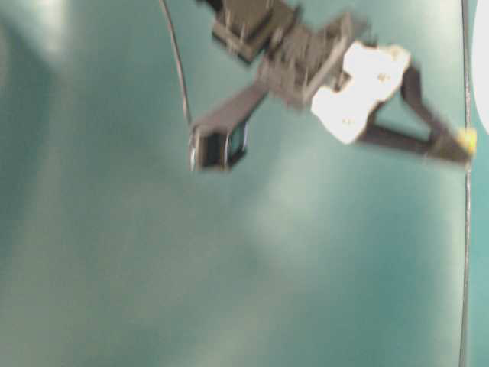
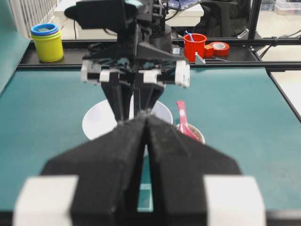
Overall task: Scoop the yellow hexagonal prism block from the bowl with a spoon using the right arm.
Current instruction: 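Carry the yellow block over the white bowl and drop it inside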
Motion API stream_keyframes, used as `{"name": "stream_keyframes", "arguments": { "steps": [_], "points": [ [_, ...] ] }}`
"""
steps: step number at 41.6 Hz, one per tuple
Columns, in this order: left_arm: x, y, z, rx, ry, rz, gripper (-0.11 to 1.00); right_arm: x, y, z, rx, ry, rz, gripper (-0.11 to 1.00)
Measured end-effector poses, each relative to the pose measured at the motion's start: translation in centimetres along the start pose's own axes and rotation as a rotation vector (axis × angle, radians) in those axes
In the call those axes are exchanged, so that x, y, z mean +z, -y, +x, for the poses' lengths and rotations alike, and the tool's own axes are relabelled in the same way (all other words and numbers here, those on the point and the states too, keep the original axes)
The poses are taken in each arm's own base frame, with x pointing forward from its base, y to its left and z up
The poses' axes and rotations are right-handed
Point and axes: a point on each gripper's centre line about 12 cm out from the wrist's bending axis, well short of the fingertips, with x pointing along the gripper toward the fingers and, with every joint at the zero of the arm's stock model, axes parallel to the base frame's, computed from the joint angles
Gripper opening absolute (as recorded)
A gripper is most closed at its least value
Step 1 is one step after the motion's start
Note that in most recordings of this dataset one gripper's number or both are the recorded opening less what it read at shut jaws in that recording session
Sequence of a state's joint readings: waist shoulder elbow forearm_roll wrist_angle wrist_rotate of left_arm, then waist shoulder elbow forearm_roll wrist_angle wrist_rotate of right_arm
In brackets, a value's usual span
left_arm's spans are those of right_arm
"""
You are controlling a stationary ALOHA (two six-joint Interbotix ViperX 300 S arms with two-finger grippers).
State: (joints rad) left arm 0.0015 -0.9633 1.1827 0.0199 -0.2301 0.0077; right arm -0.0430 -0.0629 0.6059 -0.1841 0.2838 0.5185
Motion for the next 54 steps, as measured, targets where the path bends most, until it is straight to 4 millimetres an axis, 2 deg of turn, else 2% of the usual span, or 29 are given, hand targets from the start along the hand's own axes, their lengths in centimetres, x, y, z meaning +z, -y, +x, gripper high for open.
{"name": "stream_keyframes", "arguments": {
  "steps": [7, 15, 21, 26, 38, 54],
  "points": [
    [0.0, 0.0, 0.0, 0.0, 0.0, 0.0, 0.0, -1.9, 0.8, -1.6, -0.002, -0.009, 0.036, 0.25],
    [0.0, 0.0, 0.0, 0.0, 0.002, 0.002, 0.0, -2.9, 1.1, -2.6, 0.0, -0.007, 0.039, 0.27],
    [0.0, 0.0, 0.0, 0.0, 0.0, 0.0, 0.0, -2.9, 1.2, -2.6, -0.001, -0.005, 0.04, 0.45],
    [0.0, 0.0, 0.0, 0.0, 0.002, 0.0, 0.0, -2.9, 1.3, -2.6, -0.002, -0.004, 0.04, 0.53],
    [0.0, 0.0, 0.0, 0.0, 0.002, 0.0, 0.0, -2.5, 2.7, -2.7, -0.03, 0.008, 0.064, 0.53],
    [0.0, 0.0, 0.0, 0.0, 0.002, 0.0, 0.0, -3.8, 6.7, -4.8, -0.103, 0.032, 0.14, 0.53]
  ]
}}
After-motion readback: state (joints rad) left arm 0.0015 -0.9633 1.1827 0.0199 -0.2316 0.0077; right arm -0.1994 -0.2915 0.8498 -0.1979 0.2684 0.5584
